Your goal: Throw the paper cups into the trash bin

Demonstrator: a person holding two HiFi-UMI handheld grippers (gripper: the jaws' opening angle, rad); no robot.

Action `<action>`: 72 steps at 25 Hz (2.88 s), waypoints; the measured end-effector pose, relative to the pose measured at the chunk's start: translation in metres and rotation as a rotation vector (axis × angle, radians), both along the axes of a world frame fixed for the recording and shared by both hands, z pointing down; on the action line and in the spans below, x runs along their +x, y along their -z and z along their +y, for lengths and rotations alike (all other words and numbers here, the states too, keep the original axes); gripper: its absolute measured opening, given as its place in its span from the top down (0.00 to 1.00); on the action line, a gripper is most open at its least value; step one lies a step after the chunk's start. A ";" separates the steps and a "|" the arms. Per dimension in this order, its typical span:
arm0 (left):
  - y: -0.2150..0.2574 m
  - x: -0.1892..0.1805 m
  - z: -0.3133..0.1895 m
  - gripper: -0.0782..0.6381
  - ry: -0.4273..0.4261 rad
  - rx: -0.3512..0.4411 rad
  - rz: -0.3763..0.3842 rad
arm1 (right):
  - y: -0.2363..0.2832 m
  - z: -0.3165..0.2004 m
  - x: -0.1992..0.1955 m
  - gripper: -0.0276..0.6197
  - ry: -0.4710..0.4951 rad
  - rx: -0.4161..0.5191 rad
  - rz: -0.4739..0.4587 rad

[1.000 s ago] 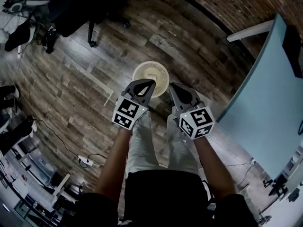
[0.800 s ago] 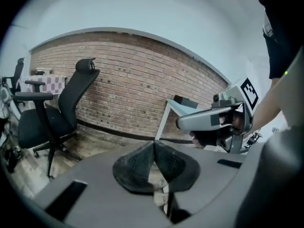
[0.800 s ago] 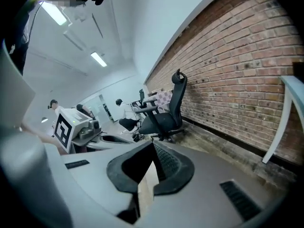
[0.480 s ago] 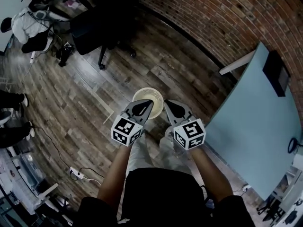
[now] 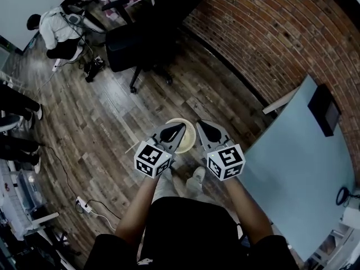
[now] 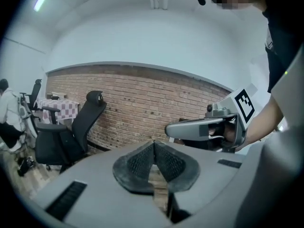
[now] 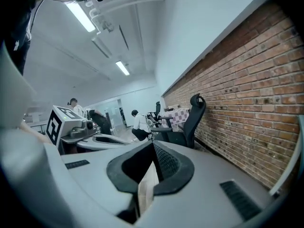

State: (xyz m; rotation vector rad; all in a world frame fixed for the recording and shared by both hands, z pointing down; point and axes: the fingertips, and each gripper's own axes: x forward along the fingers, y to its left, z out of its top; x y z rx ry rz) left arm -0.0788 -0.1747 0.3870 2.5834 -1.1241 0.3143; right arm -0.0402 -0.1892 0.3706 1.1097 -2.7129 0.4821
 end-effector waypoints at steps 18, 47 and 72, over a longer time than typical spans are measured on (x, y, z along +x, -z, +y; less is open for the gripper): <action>0.065 -0.022 0.015 0.88 0.192 0.138 0.027 | 0.058 0.020 -0.044 0.95 0.186 0.104 -0.059; 0.132 -0.110 0.089 0.88 0.234 0.317 0.013 | 0.121 0.097 -0.139 0.95 0.217 0.197 -0.100; 0.152 -0.170 0.206 0.88 0.134 0.388 0.013 | 0.141 0.214 -0.198 0.95 0.113 0.254 -0.089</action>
